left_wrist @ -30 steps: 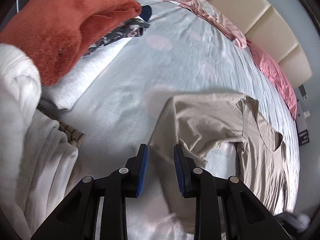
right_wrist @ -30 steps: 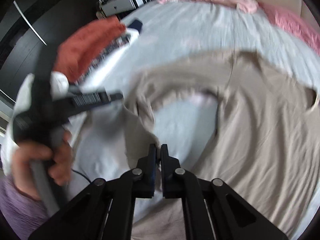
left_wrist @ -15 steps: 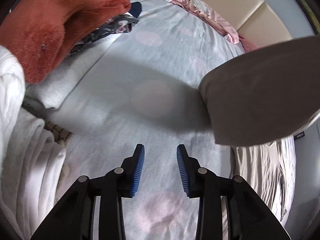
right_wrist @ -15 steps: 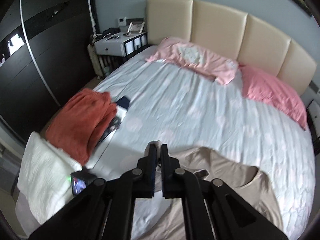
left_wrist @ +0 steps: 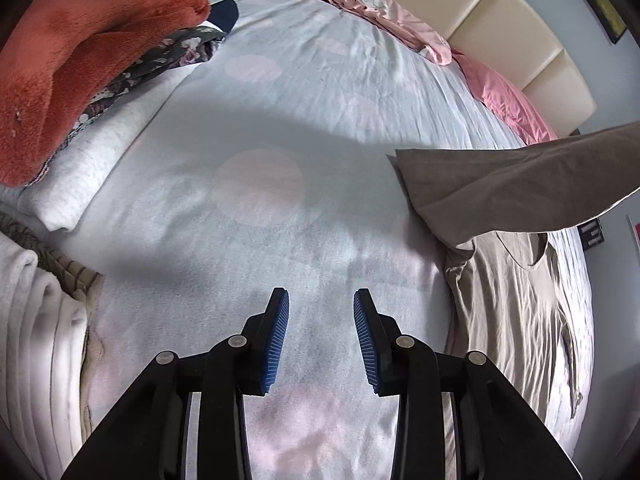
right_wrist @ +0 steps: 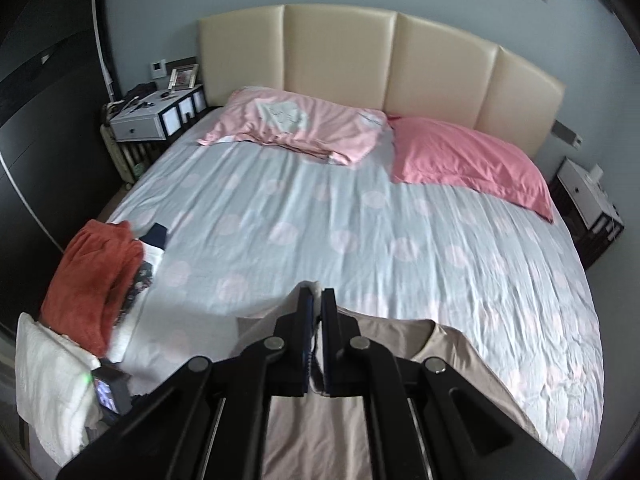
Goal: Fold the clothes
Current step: 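Lift the sleeve with the right tool and carry it across the shirt body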
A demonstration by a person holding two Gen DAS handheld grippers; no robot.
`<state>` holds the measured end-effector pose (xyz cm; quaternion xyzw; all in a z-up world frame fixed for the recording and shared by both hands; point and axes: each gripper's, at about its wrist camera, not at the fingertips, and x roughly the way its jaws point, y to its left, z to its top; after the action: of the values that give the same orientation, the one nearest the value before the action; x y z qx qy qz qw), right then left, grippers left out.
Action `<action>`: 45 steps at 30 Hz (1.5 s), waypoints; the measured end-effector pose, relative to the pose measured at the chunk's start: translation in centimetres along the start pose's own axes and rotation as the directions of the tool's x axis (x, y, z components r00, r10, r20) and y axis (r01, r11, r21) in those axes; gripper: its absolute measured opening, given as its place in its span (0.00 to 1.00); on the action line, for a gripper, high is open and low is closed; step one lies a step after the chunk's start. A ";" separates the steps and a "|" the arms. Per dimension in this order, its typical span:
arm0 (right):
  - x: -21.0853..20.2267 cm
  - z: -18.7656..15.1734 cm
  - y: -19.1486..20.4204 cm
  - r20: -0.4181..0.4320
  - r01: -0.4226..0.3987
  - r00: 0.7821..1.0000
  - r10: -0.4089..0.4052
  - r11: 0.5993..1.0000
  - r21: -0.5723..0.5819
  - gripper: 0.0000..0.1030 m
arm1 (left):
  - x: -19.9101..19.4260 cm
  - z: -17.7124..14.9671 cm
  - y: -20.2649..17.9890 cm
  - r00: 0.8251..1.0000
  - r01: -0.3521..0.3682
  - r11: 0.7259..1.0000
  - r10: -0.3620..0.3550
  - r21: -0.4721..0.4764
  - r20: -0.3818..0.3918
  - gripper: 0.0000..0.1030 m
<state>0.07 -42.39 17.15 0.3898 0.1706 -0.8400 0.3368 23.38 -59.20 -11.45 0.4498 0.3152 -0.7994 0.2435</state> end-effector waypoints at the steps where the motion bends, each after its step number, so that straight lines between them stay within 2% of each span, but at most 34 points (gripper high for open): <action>1: 0.5 -0.5 -1.4 -0.010 0.005 1.000 -0.005 1.000 0.021 0.04 | 0.2 0.0 -0.2 1.000 -0.002 1.000 0.002 0.007 -0.004 0.35; 6: 4.1 -3.4 -8.4 -0.068 0.026 0.998 -0.017 0.990 0.136 0.04 | 0.9 -0.3 -1.4 1.000 -0.015 0.999 0.016 0.050 -0.009 0.35; 11: 8.8 -7.2 -15.1 -0.128 0.043 0.992 -0.013 0.970 0.238 0.04 | 1.4 -0.5 -3.5 1.000 0.018 0.991 -0.020 0.134 0.011 0.35; 16: 12.9 -11.7 -21.1 -0.161 0.048 0.987 0.010 0.935 0.352 0.04 | 2.5 -1.3 -7.1 0.999 0.014 0.964 -0.022 0.265 0.030 0.35; 20: 15.9 -15.1 -24.4 -0.168 0.039 0.985 0.033 0.912 0.408 0.04 | 3.7 -0.6 -10.4 0.996 0.068 0.941 -0.081 0.331 0.025 0.35; 22: 17.6 -16.6 -25.3 -0.160 0.004 0.984 0.073 0.900 0.436 0.04 | 4.7 -0.1 -12.3 0.996 0.070 0.928 -0.088 0.367 0.032 0.36; 23: 18.4 -17.4 -25.7 -0.155 -0.013 0.984 0.093 0.893 0.450 0.04 | 5.2 0.2 -13.2 0.995 0.071 0.920 -0.092 0.385 0.035 0.44; 25: 19.7 -18.5 -26.3 -0.141 -0.024 0.985 0.100 0.887 0.461 0.08 | 6.0 0.2 -13.9 0.996 0.053 0.913 -0.076 0.405 0.041 0.50; 29: 20.8 -20.2 -27.6 -0.102 -0.013 0.992 0.070 0.878 0.479 0.10 | 7.5 -0.1 -14.6 0.998 0.003 0.901 -0.028 0.434 0.052 0.50; 31: 20.4 -21.4 -28.5 -0.077 -0.017 0.995 0.067 0.855 0.518 0.22 | 8.3 -0.2 -14.9 0.998 -0.022 0.894 -0.004 0.447 0.058 0.50; 35: 19.5 -24.3 -30.0 -0.063 -0.017 0.996 0.069 0.797 0.604 0.27 | 9.6 -0.5 -15.5 0.997 -0.069 0.880 0.039 0.471 0.073 0.50; 37: 19.1 -25.4 -30.0 -0.059 -0.040 0.994 0.097 0.785 0.618 0.27 | 9.6 -0.5 -15.3 0.996 -0.077 0.881 0.042 0.468 0.085 0.50; 41: 19.8 -25.8 -28.6 -0.047 -0.103 0.986 0.160 0.805 0.584 0.27 | 9.5 -0.4 -15.1 0.993 -0.094 0.882 0.050 0.461 0.108 0.50; 45: 21.8 -26.7 -28.5 -0.060 -0.125 0.975 0.213 0.754 0.644 0.27 | 9.4 -0.4 -14.8 0.990 -0.111 0.884 0.058 0.454 0.131 0.50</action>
<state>-15.64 -16.74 -15.99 0.5480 -0.1384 -0.7869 0.2475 9.16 -49.77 -15.56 0.4619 0.0825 -0.8641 0.1820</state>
